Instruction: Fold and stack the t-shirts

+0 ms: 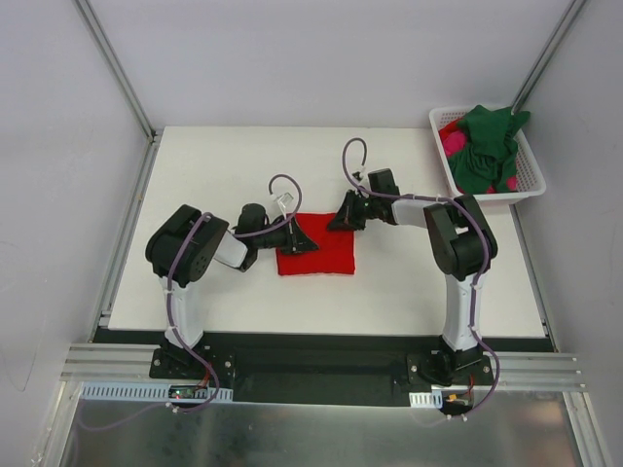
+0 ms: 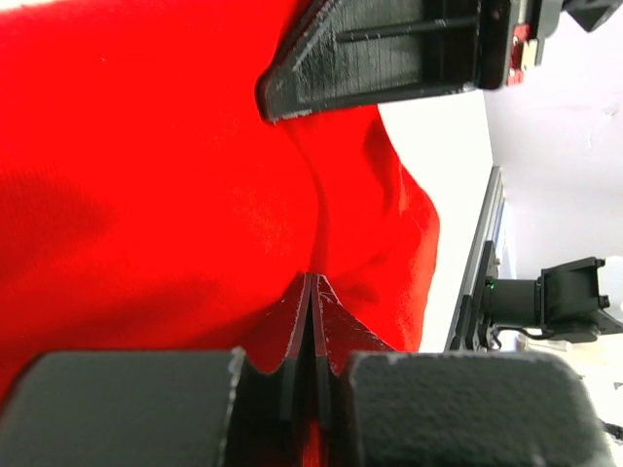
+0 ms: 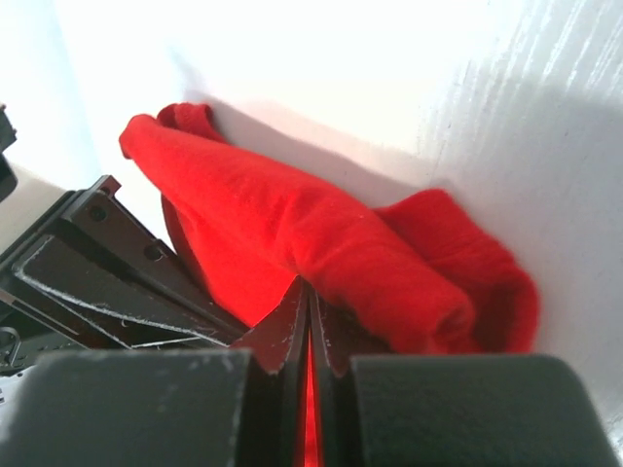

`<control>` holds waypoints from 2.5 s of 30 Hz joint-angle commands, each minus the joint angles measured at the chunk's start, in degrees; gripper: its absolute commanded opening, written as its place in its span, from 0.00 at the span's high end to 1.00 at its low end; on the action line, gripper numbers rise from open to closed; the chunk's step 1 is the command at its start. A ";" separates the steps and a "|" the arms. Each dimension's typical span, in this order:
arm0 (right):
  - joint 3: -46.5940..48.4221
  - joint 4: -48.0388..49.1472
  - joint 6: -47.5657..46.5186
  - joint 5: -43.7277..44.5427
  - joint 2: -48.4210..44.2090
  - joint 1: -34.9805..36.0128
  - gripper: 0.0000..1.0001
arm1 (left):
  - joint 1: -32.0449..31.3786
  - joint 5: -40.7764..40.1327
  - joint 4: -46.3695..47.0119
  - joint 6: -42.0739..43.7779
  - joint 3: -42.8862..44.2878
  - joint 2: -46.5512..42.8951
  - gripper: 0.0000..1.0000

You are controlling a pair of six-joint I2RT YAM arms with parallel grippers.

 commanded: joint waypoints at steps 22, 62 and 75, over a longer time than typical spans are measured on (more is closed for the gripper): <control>-3.09 -11.39 -10.13 9.27 -20.15 -1.43 0.99 | -0.16 2.29 -6.03 3.32 0.04 -3.88 1.00; -17.58 -0.15 -1.44 6.72 -19.48 9.82 0.99 | 2.30 2.99 -7.70 3.58 7.07 1.73 1.00; -30.15 0.39 0.59 8.56 -24.90 11.57 0.99 | 2.83 3.17 -8.66 4.46 7.43 2.08 1.00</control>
